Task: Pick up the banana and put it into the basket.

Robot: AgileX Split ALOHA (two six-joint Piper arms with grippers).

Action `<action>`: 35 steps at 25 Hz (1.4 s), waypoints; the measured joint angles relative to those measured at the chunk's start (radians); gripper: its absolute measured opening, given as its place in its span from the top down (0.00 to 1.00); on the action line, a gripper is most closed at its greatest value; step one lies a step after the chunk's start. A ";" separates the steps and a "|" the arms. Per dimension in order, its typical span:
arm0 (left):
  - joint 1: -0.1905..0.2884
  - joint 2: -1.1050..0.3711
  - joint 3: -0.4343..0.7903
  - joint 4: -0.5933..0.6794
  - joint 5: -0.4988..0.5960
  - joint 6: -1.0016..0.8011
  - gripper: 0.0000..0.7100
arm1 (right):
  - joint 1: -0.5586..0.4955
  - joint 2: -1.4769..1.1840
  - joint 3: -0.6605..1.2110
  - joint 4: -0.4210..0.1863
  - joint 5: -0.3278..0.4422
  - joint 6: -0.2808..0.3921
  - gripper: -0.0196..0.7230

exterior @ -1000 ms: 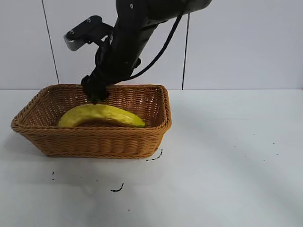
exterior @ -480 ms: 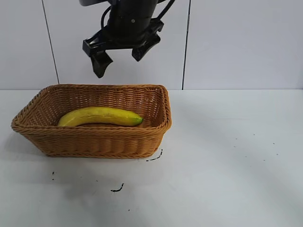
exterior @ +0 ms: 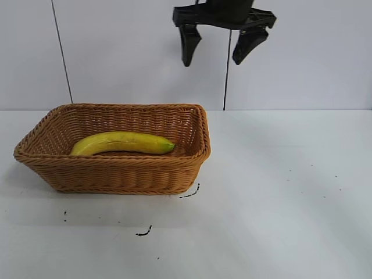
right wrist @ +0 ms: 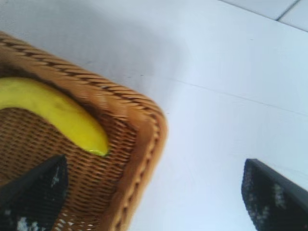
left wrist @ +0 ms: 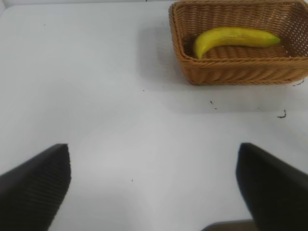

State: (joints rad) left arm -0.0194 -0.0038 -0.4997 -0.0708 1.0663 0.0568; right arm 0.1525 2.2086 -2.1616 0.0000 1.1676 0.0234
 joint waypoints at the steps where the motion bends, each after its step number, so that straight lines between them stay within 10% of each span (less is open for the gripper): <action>1: 0.000 0.000 0.000 0.000 0.000 0.000 0.02 | -0.025 0.000 0.000 0.000 0.011 -0.001 0.08; 17: 0.000 0.000 0.000 0.000 0.000 0.000 0.02 | -0.146 -0.127 0.112 0.034 0.046 -0.023 0.08; 35: 0.000 0.000 0.000 0.000 0.000 0.000 0.02 | -0.146 -0.827 1.099 0.020 0.046 -0.083 0.08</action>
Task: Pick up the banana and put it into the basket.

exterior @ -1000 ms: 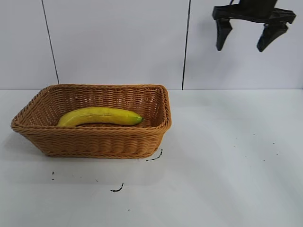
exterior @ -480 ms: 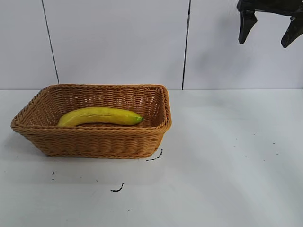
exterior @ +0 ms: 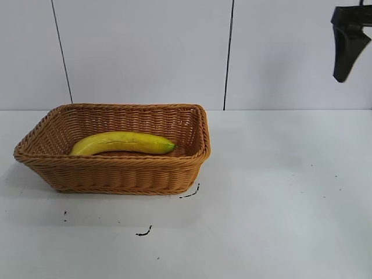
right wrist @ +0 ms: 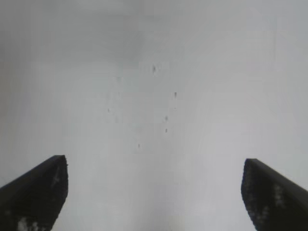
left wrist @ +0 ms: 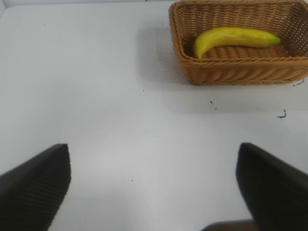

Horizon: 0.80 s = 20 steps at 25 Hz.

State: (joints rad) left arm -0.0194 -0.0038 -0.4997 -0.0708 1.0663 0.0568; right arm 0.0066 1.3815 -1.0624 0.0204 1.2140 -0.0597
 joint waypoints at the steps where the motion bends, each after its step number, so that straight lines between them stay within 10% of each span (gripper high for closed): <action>1: 0.000 0.000 0.000 0.000 0.000 0.000 0.02 | 0.000 -0.044 0.039 0.001 0.000 0.000 0.08; 20: 0.000 0.000 0.000 0.000 0.000 0.000 0.02 | 0.000 -0.927 0.554 0.039 -0.186 -0.010 0.08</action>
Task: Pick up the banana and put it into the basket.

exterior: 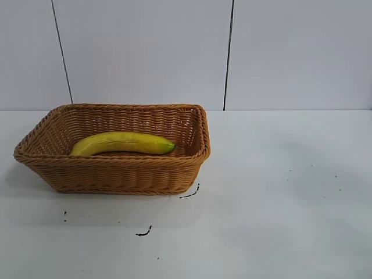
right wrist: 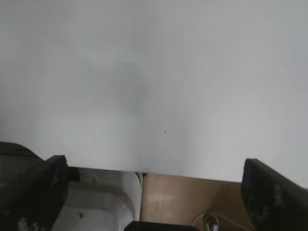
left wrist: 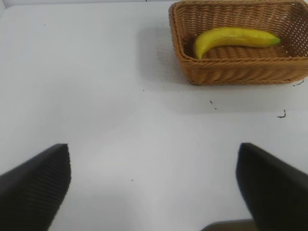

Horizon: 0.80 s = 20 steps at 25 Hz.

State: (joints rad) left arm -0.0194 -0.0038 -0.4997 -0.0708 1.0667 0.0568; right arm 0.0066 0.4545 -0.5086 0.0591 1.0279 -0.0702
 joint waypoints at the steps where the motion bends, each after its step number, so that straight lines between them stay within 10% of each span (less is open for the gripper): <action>1: 0.000 0.000 0.000 0.000 0.000 0.000 0.02 | 0.000 -0.043 0.000 0.000 0.000 0.000 0.08; 20: 0.000 0.000 0.000 0.000 0.000 0.000 0.02 | 0.000 -0.460 0.006 0.004 0.000 0.000 0.08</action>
